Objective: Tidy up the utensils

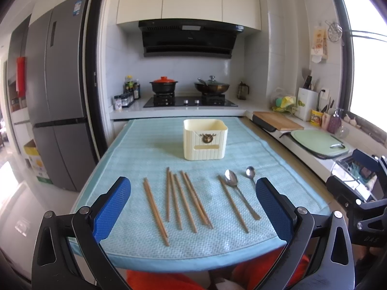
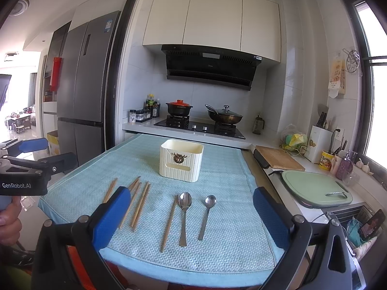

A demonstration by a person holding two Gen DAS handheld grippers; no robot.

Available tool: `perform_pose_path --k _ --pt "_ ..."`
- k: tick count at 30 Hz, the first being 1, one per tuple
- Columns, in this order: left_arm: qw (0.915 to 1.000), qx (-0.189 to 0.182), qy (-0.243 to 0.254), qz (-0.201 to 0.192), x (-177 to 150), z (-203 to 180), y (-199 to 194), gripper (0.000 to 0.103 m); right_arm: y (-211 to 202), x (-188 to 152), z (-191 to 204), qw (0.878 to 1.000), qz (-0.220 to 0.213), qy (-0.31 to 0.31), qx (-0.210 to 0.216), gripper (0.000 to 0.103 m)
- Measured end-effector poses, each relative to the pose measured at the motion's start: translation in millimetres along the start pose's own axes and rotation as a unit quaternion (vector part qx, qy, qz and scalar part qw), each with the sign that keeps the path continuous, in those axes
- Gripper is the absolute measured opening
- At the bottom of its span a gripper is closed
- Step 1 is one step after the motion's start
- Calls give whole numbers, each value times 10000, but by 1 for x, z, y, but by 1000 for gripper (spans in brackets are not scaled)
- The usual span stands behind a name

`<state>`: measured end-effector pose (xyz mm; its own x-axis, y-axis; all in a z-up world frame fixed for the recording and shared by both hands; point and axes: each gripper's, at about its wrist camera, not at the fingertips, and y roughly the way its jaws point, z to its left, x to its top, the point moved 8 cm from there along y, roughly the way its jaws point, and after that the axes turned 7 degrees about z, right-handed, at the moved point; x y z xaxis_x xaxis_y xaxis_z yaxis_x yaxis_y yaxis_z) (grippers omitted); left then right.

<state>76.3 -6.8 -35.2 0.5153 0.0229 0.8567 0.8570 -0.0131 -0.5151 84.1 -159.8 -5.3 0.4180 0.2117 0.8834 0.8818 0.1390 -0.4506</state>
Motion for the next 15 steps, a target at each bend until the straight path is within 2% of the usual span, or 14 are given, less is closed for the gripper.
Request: perform_pose_path --k 15 --pt "10000 -11 -13 14 0 0 -1 103 0 0 1 10000 -13 -3 4 103"
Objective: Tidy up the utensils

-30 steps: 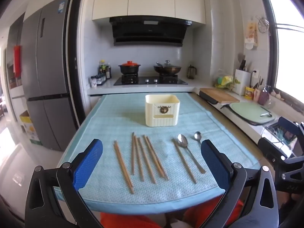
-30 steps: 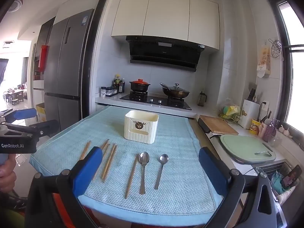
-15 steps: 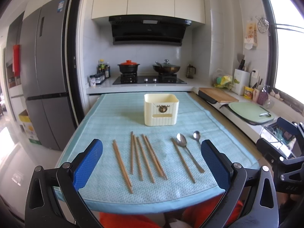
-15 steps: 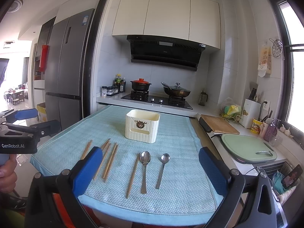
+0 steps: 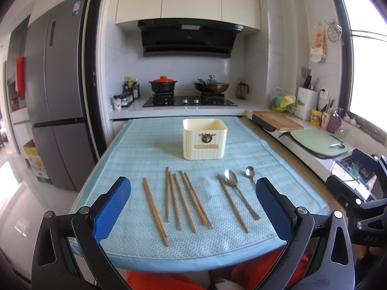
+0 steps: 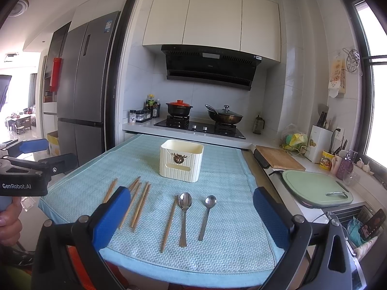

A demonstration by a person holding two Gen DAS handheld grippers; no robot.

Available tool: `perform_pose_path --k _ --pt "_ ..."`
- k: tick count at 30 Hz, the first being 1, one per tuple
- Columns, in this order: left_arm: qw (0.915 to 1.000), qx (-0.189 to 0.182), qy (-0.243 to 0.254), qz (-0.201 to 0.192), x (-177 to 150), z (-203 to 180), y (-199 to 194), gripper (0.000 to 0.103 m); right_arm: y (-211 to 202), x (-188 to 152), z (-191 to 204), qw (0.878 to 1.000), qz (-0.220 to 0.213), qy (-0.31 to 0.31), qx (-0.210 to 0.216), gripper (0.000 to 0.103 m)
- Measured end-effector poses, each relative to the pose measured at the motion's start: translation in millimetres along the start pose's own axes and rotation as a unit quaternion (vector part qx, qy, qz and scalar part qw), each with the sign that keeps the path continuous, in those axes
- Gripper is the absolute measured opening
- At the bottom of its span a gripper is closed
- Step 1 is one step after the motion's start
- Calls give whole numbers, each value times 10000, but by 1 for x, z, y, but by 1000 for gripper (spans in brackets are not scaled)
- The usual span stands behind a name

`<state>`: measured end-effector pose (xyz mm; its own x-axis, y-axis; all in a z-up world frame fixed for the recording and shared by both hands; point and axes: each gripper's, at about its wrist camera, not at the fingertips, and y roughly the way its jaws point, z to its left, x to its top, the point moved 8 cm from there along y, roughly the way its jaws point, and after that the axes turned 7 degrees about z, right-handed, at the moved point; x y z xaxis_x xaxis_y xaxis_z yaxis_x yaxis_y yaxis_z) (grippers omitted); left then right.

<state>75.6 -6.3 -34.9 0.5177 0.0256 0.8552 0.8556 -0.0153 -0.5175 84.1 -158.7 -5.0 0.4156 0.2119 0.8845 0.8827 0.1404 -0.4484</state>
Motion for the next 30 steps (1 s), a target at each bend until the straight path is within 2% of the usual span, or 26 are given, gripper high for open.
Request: perform_pose_path --k 30 --pt "10000 -36 25 43 0 -3 4 103 4 -1 1 10000 22 16 40 103"
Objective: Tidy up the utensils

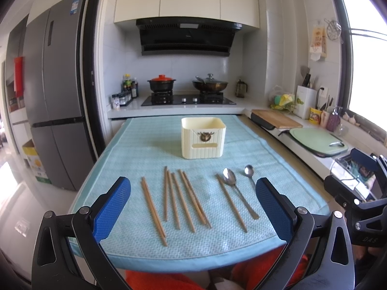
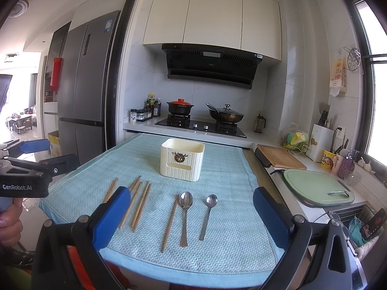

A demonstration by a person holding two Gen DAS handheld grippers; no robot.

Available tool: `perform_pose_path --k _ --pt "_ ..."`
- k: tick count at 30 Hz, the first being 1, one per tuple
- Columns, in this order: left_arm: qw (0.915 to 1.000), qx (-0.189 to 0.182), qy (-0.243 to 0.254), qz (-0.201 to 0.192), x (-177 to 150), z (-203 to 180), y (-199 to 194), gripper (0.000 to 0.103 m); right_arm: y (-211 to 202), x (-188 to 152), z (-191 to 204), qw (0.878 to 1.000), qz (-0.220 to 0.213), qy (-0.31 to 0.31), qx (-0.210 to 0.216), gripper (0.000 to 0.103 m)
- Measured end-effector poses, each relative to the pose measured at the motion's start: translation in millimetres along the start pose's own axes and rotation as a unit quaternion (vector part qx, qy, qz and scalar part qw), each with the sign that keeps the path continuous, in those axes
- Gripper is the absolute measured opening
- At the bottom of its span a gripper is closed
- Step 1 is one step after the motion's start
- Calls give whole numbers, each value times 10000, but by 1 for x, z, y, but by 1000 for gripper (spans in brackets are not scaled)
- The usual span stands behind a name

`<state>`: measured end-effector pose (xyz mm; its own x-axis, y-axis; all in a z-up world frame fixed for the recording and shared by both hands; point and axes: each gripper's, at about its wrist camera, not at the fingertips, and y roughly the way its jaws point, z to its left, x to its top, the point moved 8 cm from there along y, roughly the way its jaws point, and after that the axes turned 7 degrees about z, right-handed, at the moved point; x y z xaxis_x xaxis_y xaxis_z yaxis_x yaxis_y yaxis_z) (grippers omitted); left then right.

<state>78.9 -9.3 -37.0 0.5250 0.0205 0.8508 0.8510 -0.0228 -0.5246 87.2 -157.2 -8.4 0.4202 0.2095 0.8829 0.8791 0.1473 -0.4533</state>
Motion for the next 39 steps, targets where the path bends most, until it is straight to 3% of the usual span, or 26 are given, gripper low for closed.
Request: perform_pose_path --k 11,17,25,39 --pt "9999 80 -46 50 -2 7 5 103 3 -2 0 10000 28 -11 4 103" --pt "9990 371 -231 102 -2 29 12 103 7 -2 -1 10000 51 -56 -38 103" --pt "9980 408 -464 148 -5 48 20 103 20 -2 -1 9998 118 -132 -50 103" --pt "9956 340 -624 608 -7 61 60 103 52 -2 -43 9983 245 180 -492 103"
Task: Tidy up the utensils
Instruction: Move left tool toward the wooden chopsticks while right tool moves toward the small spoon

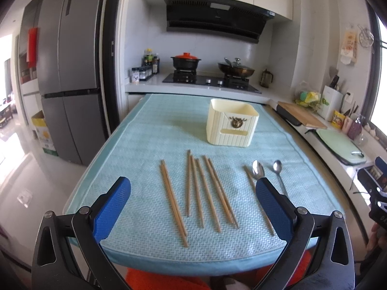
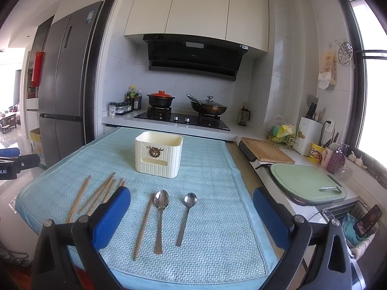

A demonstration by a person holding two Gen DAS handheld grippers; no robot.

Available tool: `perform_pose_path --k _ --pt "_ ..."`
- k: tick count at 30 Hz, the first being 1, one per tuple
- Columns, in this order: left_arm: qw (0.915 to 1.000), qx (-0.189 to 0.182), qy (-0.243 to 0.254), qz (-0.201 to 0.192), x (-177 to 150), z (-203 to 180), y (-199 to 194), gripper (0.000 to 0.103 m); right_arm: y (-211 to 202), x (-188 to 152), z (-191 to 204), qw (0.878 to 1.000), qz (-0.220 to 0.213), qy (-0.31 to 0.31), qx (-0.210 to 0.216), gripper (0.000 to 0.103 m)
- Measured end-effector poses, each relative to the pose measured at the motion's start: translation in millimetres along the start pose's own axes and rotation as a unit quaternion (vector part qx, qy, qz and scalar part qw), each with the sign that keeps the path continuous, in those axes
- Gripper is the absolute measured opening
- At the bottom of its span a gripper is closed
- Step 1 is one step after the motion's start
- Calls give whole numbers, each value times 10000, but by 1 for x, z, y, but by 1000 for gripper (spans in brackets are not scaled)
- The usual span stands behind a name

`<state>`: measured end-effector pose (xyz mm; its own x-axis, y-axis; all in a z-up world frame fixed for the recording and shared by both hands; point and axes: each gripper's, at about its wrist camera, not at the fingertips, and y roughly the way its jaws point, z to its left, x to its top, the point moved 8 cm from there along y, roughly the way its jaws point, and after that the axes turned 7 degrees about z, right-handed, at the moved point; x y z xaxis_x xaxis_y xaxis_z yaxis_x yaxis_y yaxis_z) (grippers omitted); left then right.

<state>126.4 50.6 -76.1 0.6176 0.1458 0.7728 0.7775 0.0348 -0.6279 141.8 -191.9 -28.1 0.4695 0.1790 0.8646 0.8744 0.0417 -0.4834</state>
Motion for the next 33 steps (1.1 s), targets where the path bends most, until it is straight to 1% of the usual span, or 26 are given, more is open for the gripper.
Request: perform_pose_path --k 4,7,13,18,23,28,33 --pt "9999 140 8 98 3 8 16 103 21 -4 -7 9995 246 162 88 103" --pt "9994 269 -89 220 1 21 31 103 39 -10 -9 9986 496 175 53 103" --pt "9951 531 -301 783 -17 51 78 103 64 -27 -3 9954 931 175 149 103" --pt "9889 815 -231 1217 -31 68 125 103 81 -40 3 9922 1229 79 210 103" --pt "9822 898 -159 1640 -43 76 168 103 98 -54 3 9870 1565 195 314 103" --pt "9769 1070 -168 1842 -47 83 190 103 105 -59 4 9848 1689 237 324 103" --pt "9739 1106 -263 1966 -53 90 201 103 107 -57 7 9842 1727 173 350 103"
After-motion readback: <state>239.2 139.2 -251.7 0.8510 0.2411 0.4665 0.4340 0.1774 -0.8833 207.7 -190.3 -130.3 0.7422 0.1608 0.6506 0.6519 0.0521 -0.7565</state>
